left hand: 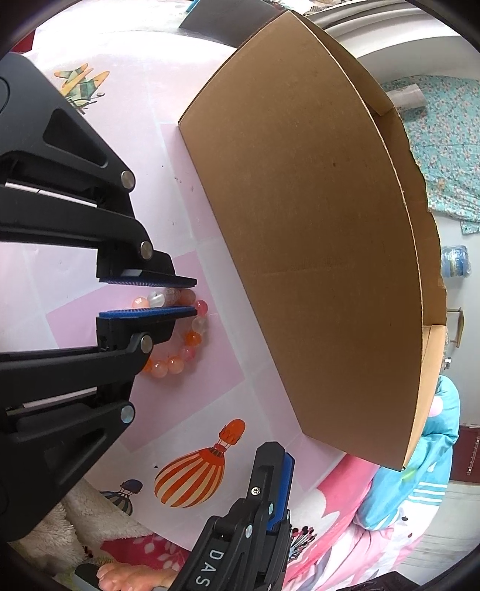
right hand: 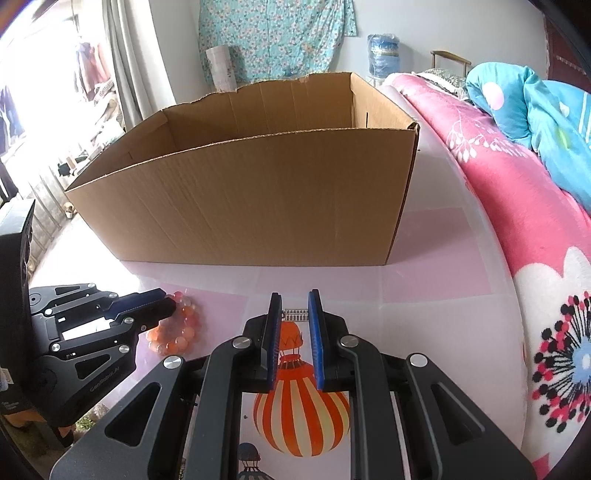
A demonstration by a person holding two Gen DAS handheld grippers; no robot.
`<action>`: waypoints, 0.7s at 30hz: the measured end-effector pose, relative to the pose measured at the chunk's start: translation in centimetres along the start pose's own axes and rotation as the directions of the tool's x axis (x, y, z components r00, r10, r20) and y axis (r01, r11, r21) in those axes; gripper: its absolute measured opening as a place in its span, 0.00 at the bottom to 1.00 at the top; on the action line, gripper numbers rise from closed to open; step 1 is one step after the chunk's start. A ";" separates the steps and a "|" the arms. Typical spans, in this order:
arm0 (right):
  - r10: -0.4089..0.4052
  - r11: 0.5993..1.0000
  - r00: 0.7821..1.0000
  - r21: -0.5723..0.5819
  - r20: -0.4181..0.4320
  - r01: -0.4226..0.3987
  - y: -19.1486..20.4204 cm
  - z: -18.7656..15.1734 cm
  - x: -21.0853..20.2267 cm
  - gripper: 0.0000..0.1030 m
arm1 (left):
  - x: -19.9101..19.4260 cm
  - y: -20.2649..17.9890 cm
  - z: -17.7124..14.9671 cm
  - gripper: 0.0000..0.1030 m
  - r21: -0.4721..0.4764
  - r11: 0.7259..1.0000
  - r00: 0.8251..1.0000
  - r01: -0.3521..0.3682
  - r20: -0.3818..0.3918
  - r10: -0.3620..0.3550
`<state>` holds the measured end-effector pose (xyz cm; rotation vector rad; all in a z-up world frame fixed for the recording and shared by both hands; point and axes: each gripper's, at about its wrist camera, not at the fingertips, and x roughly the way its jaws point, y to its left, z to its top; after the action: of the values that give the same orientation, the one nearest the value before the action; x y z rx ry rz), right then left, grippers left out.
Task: Organize jewelry
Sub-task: 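Close the left gripper on the orange-pink beaded bracelet, then carry the bracelet and spring charm into the box and open both grippers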
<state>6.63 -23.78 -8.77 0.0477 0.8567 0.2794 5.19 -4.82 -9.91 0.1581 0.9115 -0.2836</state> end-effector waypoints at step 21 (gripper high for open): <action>-0.027 1.000 0.988 -0.007 0.149 0.029 0.5 2.7 -6.3 0.14 | -9.4 -0.8 3.2 0.08 0.090 0.981 0.959 0.172 0.212 -0.187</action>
<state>4.65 -24.78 -2.22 0.0472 0.7073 0.2501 1.88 -4.70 -0.50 0.1067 0.6967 -0.4933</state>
